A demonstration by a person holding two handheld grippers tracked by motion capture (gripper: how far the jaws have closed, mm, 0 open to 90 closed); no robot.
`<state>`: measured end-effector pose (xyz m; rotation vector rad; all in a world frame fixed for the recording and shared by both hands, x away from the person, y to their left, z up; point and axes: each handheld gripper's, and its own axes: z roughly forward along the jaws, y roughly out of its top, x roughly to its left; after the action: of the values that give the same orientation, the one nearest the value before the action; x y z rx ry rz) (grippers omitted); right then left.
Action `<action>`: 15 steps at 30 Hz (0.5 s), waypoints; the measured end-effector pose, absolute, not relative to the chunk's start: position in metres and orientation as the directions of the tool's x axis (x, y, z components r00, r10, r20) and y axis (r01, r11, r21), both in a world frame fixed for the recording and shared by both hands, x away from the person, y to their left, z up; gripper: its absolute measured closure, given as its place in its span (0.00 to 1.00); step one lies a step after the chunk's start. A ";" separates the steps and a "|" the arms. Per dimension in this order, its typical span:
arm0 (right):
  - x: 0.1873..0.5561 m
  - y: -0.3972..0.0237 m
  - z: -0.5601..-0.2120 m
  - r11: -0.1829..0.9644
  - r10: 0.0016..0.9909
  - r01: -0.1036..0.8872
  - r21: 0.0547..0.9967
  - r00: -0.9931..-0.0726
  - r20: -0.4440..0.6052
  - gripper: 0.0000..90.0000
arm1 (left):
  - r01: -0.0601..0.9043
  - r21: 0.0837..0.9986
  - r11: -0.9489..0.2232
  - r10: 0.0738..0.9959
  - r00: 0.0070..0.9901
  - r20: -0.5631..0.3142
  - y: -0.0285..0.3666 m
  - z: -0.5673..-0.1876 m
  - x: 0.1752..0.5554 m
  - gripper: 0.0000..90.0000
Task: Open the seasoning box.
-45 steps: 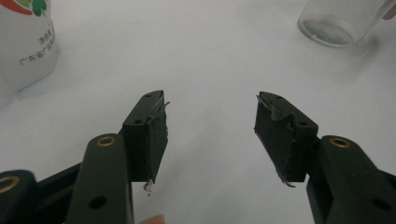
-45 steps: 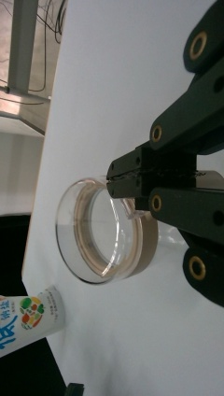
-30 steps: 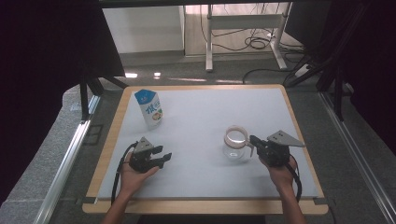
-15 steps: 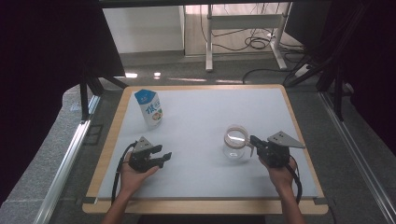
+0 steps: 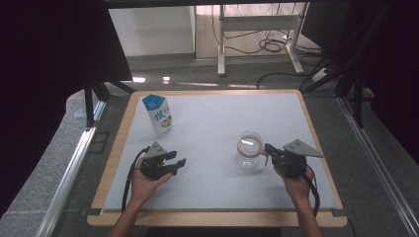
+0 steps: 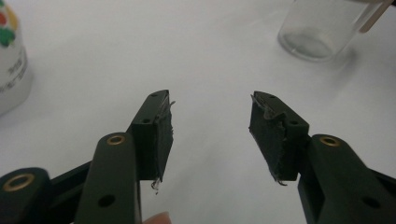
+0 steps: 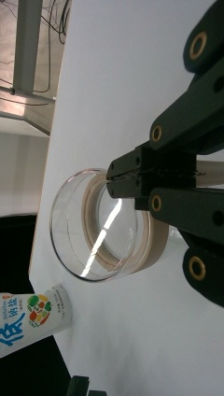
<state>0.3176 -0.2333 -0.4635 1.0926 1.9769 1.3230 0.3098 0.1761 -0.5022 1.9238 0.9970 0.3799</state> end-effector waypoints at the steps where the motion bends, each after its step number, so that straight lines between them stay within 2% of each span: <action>1: 0.318 -0.233 -0.463 0.199 0.841 0.335 0.921 -0.541 0.016 1.00 | 0.489 0.834 -0.257 0.765 0.630 -0.134 0.173 -0.499 0.311 0.54; 12: 0.318 -0.234 -0.464 0.193 0.837 0.336 0.922 -0.546 0.023 1.00 | 0.457 0.838 -0.296 0.714 0.689 -0.124 0.125 -0.478 0.335 0.56; 15: 0.317 -0.234 -0.464 0.193 0.837 0.336 0.922 -0.546 0.024 1.00 | 0.449 0.839 -0.309 0.700 0.705 -0.120 0.112 -0.474 0.342 0.63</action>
<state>0.3175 -0.2340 -0.4639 1.0930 1.9803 1.3346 0.3422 0.1121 -0.4741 1.9588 0.8840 0.3311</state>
